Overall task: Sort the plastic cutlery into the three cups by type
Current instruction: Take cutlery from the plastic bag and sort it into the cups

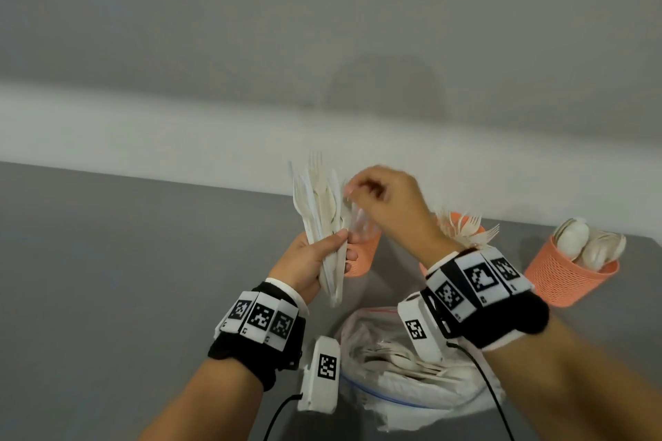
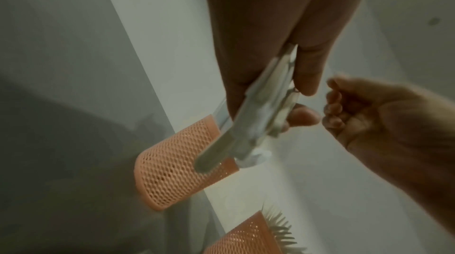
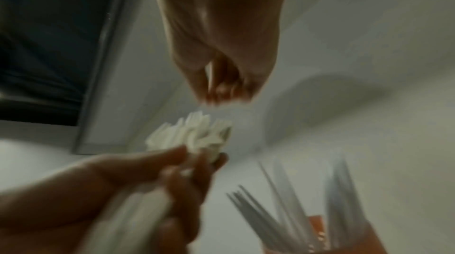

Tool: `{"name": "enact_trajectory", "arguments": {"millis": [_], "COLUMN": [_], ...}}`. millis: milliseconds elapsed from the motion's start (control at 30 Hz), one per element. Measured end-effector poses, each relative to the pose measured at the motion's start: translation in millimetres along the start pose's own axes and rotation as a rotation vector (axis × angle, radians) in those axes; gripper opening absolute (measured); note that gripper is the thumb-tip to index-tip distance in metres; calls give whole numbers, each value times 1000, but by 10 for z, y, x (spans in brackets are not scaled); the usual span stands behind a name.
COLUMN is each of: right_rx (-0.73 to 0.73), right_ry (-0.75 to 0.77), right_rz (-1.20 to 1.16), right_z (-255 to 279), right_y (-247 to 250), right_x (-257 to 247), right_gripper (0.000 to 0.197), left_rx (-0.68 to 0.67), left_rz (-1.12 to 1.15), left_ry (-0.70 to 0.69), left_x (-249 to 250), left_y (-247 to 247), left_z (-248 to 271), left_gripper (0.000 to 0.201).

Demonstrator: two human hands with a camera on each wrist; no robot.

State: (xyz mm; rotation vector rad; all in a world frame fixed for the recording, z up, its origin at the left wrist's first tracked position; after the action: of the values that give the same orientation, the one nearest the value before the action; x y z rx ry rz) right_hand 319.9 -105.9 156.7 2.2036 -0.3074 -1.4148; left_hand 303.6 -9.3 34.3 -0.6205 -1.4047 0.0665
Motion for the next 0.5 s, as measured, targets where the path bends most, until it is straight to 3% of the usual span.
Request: {"name": "enact_trajectory", "arguments": {"millis": [67,233,500], "right_rx": [-137,-168,-75], "right_ry": [-114,-206,-298], "right_rz": [60,157,28], "right_z": [102,222,283], "right_y": [-201,-264,-141], "right_x": [54,157,192], "right_gripper": [10,7,16], "left_rx": [0,-92,-83], "left_rz": [-3,32,102], "left_ry": [-17,-31,6], "left_x": [17,68,17], "left_y": [-56,-269,-344], "left_z": [6,69,113], "left_gripper": [15,27,20]}}
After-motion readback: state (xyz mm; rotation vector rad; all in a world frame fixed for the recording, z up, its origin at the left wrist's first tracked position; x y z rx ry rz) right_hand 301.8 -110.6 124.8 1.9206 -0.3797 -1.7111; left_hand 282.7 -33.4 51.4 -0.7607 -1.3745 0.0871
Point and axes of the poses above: each hand's wrist, its own z-axis away from the middle knuckle, its own y-axis out of the back of the hand, x = y × z, the point moved 10 cm from there along -z, towards the middle knuckle, and after that the axes turned 10 degrees about -x, right-handed, at the moved point
